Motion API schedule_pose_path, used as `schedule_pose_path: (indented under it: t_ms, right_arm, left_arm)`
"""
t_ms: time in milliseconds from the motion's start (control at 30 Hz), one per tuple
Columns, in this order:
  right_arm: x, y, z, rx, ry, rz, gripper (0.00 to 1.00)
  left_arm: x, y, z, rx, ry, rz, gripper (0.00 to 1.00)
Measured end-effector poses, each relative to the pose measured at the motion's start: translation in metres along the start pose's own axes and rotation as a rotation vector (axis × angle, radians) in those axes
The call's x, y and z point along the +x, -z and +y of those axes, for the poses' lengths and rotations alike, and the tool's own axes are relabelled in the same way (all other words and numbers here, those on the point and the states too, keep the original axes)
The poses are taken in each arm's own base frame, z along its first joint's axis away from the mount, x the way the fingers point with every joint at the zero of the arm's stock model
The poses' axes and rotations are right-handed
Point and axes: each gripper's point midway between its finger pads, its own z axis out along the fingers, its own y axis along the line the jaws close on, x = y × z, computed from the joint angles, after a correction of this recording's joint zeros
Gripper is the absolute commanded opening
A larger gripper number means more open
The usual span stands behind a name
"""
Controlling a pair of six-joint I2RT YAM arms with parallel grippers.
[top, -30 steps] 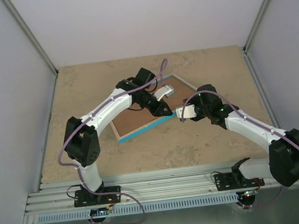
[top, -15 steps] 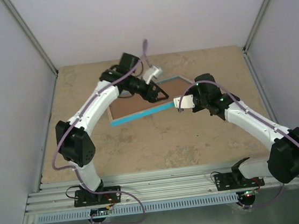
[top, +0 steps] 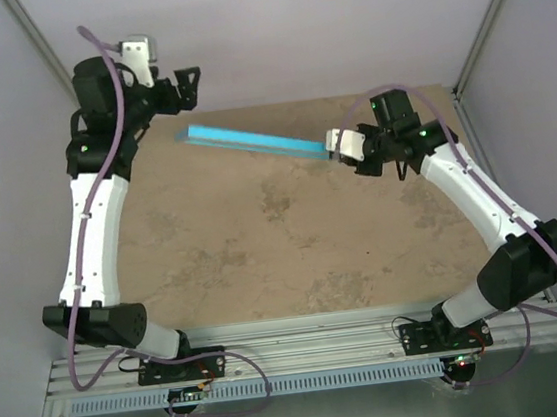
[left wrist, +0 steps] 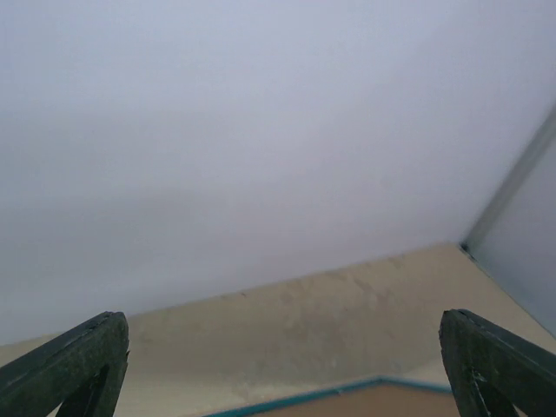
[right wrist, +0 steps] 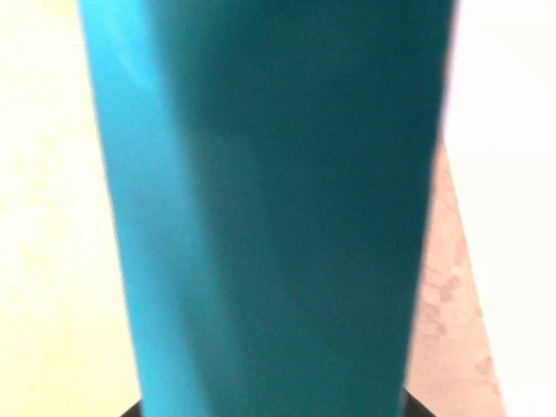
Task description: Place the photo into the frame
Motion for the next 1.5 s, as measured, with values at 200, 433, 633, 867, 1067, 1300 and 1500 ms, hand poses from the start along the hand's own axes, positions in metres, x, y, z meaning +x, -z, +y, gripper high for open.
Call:
schedule_pose_path:
  t_ms: [200,433,633,867,1067,1300,1500]
  right_arm:
    - [-0.015,0.018,-0.01,-0.107,-0.25,-0.138,0.01]
    - [-0.013,0.036,-0.008,-0.308,-0.639,-0.336,0.01]
    - [0.011,0.026,0.01,-0.476,-1.026,-0.417,0.01]
    - [0.034,0.005,0.046,-0.592,-1.415,-0.456,0.0]
    - [0.039,-0.003,0.063,-0.635,-1.528,-0.477,0.01]
    - [0.046,-0.014,0.073,-0.666,-1.599,-0.467,0.01]
    - [0.054,-0.03,0.078,-0.72,-1.635,-0.458,0.01]
  left_arm:
    - [-0.022,0.02,0.031,-0.174,0.053,-0.084,0.99]
    - [-0.023,0.026,0.054,-0.273,0.089,-0.097,1.0]
    - [-0.023,0.026,0.055,-0.278,0.09,-0.098,0.99]
    - [-0.003,0.014,0.054,-0.24,0.1,-0.052,0.99]
    - [0.038,-0.005,0.056,-0.211,0.118,0.047,0.99]
    - [0.07,-0.019,0.055,-0.166,0.133,0.124,0.99]
    - [0.089,-0.024,0.054,-0.148,0.147,0.163,0.99]
